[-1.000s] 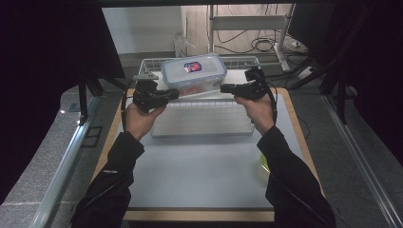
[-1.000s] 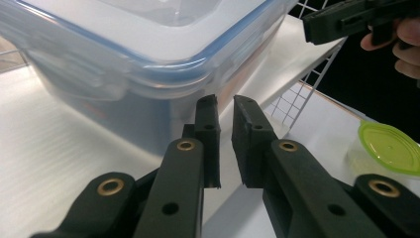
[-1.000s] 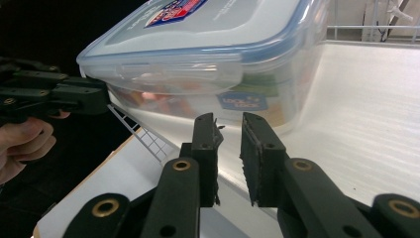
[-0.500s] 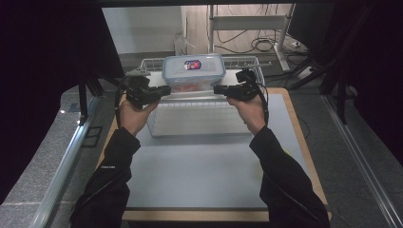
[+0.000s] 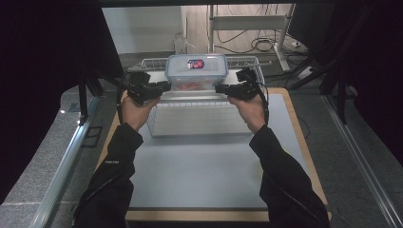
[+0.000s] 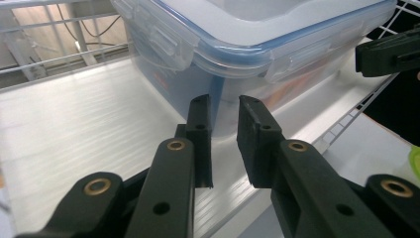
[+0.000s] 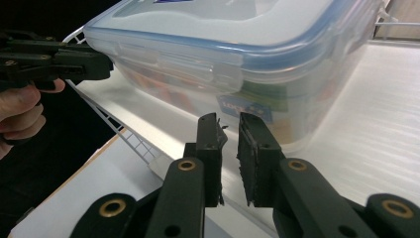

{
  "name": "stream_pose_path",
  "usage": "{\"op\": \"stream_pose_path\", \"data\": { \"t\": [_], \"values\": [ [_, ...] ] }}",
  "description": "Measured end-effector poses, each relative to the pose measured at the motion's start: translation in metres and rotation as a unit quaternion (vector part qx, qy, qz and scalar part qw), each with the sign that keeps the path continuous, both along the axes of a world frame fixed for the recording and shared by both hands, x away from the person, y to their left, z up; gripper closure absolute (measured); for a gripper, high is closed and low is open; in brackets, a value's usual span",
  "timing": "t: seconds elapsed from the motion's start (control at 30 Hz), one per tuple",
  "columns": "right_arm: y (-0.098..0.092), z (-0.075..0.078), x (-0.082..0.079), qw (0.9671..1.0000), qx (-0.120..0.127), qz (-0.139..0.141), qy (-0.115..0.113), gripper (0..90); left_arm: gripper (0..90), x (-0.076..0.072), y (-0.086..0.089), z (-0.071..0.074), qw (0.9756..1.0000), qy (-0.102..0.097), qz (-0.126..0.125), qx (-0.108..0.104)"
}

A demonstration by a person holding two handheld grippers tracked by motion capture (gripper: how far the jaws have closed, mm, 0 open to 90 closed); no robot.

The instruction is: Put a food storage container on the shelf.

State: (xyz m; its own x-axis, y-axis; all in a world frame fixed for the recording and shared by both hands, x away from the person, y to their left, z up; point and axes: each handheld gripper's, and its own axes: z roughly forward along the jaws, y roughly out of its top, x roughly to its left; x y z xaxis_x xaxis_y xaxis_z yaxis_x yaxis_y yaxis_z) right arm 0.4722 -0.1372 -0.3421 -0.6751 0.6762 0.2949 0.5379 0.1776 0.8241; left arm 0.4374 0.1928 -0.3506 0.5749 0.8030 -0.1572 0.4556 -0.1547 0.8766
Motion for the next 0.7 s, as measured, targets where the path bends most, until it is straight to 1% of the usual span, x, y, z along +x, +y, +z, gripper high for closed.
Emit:
{"op": "stream_pose_path", "data": {
  "t": [0.13, 0.2, 0.27, 0.3, 0.4, 0.53, 0.63, 0.7],
  "values": [
    [-0.003, 0.000, 0.000, 1.0000, 0.001, -0.002, 0.001, 79.8, 75.9, -0.001, -0.002, 0.000, 1.0000, -0.002, -0.001, -0.001],
    [-0.004, 0.001, -0.002, 1.0000, 0.000, -0.003, -0.002, 79.1, 72.6, -0.005, -0.001, 0.001, 1.0000, -0.005, -0.005, -0.007],
    [-0.006, 0.001, -0.004, 1.0000, 0.001, 0.000, -0.004, 77.6, 66.8, -0.011, -0.002, 0.001, 0.9999, -0.009, -0.009, -0.001],
    [-0.007, 0.001, -0.005, 1.0000, 0.000, 0.001, -0.007, 76.3, 64.2, -0.015, -0.002, 0.000, 0.9999, -0.012, -0.009, -0.003],
    [-0.009, 0.002, -0.011, 0.9998, -0.007, 0.006, -0.017, 70.9, 54.0, -0.026, -0.002, -0.002, 0.9995, -0.023, -0.020, -0.003],
    [-0.011, 0.001, -0.023, 0.9992, -0.016, 0.011, -0.034, 60.6, 41.4, -0.040, -0.005, -0.007, 0.9990, -0.034, -0.029, 0.007],
    [-0.013, 0.000, -0.032, 0.9982, -0.030, 0.017, -0.049, 54.1, 34.7, -0.050, -0.007, -0.010, 0.9982, -0.041, -0.039, 0.020],
    [-0.014, -0.001, -0.040, 0.9971, -0.041, 0.020, -0.060, 49.4, 31.3, -0.058, -0.009, -0.013, 0.9977, -0.044, -0.047, 0.021]
  ]
}}
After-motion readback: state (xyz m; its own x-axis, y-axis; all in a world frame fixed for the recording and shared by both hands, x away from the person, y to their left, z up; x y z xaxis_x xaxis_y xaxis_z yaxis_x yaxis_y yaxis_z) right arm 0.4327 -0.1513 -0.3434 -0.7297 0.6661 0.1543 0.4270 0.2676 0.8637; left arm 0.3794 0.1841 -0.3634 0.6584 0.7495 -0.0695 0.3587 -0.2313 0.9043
